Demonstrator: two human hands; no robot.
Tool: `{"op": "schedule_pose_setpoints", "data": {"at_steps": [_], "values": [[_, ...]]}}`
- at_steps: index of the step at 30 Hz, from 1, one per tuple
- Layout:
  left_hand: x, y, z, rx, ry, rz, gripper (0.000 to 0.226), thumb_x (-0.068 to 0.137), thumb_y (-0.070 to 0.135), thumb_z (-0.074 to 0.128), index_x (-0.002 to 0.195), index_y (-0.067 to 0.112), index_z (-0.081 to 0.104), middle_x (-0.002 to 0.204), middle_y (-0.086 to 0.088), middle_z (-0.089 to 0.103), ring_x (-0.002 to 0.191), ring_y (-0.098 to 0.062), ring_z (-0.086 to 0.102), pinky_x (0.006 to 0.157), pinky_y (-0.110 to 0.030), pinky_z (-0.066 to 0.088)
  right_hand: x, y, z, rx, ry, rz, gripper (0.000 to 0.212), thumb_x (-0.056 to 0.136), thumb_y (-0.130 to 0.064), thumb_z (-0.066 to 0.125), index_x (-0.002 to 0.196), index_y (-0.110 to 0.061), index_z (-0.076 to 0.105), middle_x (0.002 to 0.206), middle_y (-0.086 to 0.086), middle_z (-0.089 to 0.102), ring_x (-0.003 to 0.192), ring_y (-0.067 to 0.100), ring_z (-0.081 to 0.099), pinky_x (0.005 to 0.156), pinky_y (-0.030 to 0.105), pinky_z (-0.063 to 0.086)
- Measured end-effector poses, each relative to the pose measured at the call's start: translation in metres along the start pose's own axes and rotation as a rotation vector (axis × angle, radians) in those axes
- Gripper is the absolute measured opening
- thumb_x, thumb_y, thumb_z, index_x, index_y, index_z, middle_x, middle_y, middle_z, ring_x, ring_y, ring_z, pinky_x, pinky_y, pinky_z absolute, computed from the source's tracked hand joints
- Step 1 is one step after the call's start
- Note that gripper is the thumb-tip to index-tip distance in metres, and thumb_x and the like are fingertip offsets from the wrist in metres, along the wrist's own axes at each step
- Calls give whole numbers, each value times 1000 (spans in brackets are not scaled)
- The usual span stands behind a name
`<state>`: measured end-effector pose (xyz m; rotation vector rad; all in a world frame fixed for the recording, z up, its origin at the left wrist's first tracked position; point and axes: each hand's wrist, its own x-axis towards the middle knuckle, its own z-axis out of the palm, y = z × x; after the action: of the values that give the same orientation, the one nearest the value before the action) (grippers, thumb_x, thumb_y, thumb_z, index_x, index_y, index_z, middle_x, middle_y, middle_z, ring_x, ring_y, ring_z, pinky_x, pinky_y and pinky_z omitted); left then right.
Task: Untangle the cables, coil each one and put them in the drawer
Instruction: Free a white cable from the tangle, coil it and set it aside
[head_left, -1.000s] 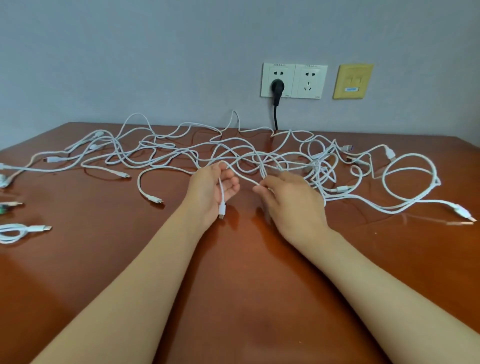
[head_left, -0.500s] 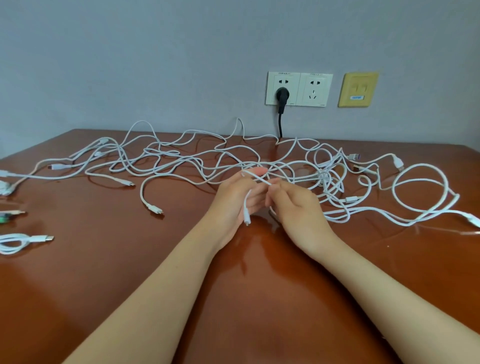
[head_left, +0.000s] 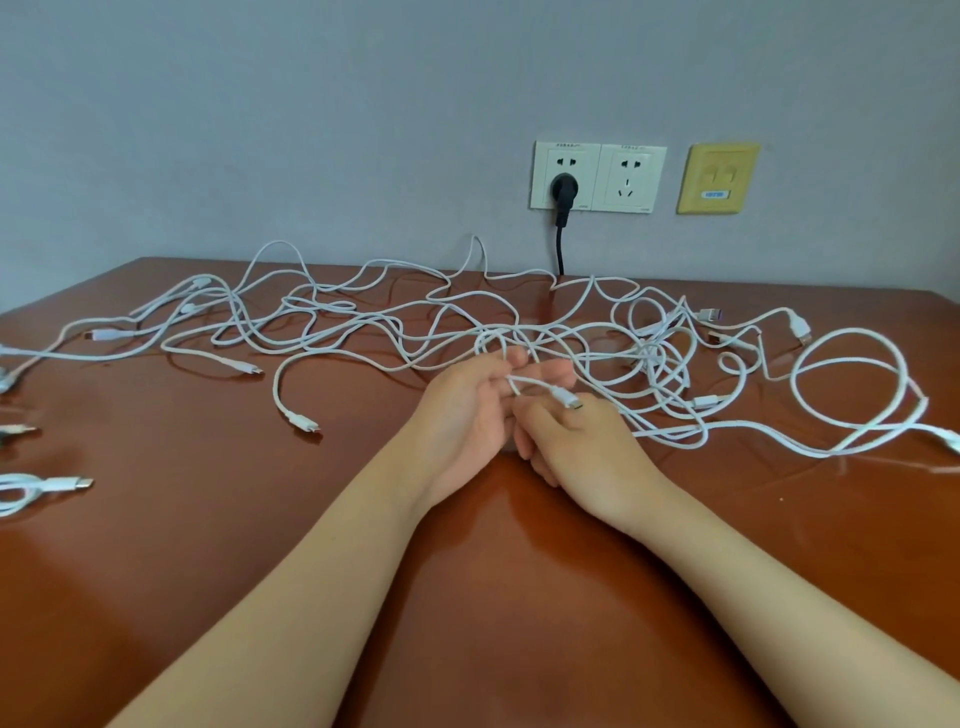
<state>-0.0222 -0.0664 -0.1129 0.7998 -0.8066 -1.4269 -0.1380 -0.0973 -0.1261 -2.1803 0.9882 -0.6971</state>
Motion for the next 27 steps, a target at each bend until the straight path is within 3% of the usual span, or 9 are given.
{"op": "schedule_pose_setpoints", "data": {"at_steps": [3, 5, 7, 10, 13, 17, 23, 25, 27], "values": [[4, 3, 2, -110, 140, 82, 29, 93, 1, 24, 73, 13, 40, 54, 0, 58, 52, -12, 63, 55, -26, 51, -4, 0, 1, -117, 101, -169, 32, 95, -28, 45, 63, -27, 47, 49, -9, 47, 55, 8, 44, 61, 28, 34], [9, 8, -4, -266, 248, 155, 30, 92, -5, 22, 72, 11, 38, 48, 0, 45, 35, -10, 46, 51, -23, 53, -5, 0, 3, -240, 117, -260, 18, 90, -33, 41, 73, -30, 46, 57, -14, 47, 64, 8, 45, 71, 27, 33], [11, 13, -14, -382, 302, 175, 32, 90, -8, 17, 72, 11, 34, 46, 2, 37, 30, -7, 30, 36, -13, 37, -5, 0, 4, -287, 122, -274, 13, 85, -34, 38, 81, -30, 50, 68, -17, 49, 77, 8, 49, 83, 33, 36], [7, 17, -24, -341, 318, 117, 30, 83, -7, 16, 69, 15, 30, 47, 3, 36, 30, -5, 23, 32, -14, 22, -5, 0, 4, -360, 107, -309, 27, 86, -36, 35, 94, -26, 59, 80, -17, 46, 87, 7, 47, 89, 30, 26], [3, 19, -27, -228, 359, 24, 23, 87, 9, 27, 65, 17, 29, 47, 1, 34, 30, -7, 20, 33, -16, 15, -7, 2, 3, -473, 129, -351, 30, 88, -41, 33, 93, -26, 59, 79, -16, 42, 79, 4, 39, 86, 29, 22], [4, 23, -30, -96, 458, -55, 53, 99, 53, 19, 63, 16, 30, 40, 5, 24, 25, -6, 16, 29, -15, 9, -8, 5, 5, -633, 211, -428, 26, 84, -37, 37, 86, -24, 60, 74, -11, 52, 75, 16, 55, 88, 35, 25], [8, 12, -14, 602, 480, -66, 46, 101, 42, 25, 64, 17, 37, 36, 8, 31, 27, -7, 24, 32, -13, 18, -6, 8, 4, -636, 267, -605, 24, 85, -23, 40, 79, -22, 64, 72, -7, 53, 73, 13, 44, 89, 36, 26], [7, 7, -4, 839, 448, -44, 47, 101, 41, 27, 67, 17, 48, 51, -2, 52, 46, -17, 47, 47, -24, 38, -6, 9, 3, -557, 285, -635, 20, 85, -23, 44, 80, -22, 64, 75, -8, 54, 75, 11, 42, 89, 36, 27], [8, 3, 2, 844, 387, -36, 54, 101, 44, 27, 65, 16, 57, 58, -12, 61, 61, -33, 52, 60, -34, 41, -7, 7, 2, -466, 291, -651, 16, 87, -24, 47, 81, -22, 63, 77, -11, 56, 75, 10, 45, 90, 34, 28]]}}
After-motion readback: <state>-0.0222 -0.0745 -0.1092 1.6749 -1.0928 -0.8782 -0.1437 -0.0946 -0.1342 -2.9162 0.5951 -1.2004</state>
